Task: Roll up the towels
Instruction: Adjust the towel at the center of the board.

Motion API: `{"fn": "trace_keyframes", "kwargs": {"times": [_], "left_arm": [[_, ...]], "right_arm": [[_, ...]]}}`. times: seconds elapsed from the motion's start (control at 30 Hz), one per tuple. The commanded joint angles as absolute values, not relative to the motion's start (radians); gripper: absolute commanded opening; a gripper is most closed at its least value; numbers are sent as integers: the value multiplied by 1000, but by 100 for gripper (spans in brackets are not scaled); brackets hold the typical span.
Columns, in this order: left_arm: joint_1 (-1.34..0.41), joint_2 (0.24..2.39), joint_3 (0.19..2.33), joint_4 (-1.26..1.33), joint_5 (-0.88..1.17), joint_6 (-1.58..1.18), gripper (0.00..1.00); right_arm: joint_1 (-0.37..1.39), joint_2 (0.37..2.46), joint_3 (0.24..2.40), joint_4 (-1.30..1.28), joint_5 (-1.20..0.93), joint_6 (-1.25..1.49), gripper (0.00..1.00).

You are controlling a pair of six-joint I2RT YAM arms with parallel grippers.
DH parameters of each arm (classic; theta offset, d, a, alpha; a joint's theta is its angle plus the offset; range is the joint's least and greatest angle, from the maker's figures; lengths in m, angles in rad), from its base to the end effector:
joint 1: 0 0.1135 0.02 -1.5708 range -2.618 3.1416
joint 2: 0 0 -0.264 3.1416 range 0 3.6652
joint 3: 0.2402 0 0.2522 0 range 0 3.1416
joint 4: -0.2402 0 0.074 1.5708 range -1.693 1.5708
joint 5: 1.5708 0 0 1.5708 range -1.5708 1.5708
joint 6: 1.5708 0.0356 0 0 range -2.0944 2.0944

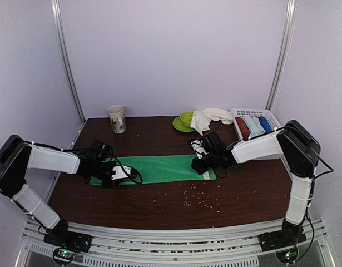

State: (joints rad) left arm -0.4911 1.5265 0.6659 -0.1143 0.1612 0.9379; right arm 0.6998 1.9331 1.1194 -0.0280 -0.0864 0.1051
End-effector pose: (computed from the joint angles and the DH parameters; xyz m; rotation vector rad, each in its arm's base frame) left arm 0.2396 -0.1346 0.1403 1.7027 1.8673 -0.0271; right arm 0.3027 0.2589 0.1419 -0.7605 2.3431 0.4661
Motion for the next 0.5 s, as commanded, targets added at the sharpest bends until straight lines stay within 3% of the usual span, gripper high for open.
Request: {"fn": "trace_keyframes", "kwargs": {"times": [0.0, 0.47], "left_arm": [[-497, 1532, 693, -112, 182, 944, 21], [-497, 1564, 706, -121, 167, 937, 17]], "right_arm": [[695, 1893, 1108, -11, -66, 118, 28], [692, 1899, 1109, -16, -68, 124, 27]]}}
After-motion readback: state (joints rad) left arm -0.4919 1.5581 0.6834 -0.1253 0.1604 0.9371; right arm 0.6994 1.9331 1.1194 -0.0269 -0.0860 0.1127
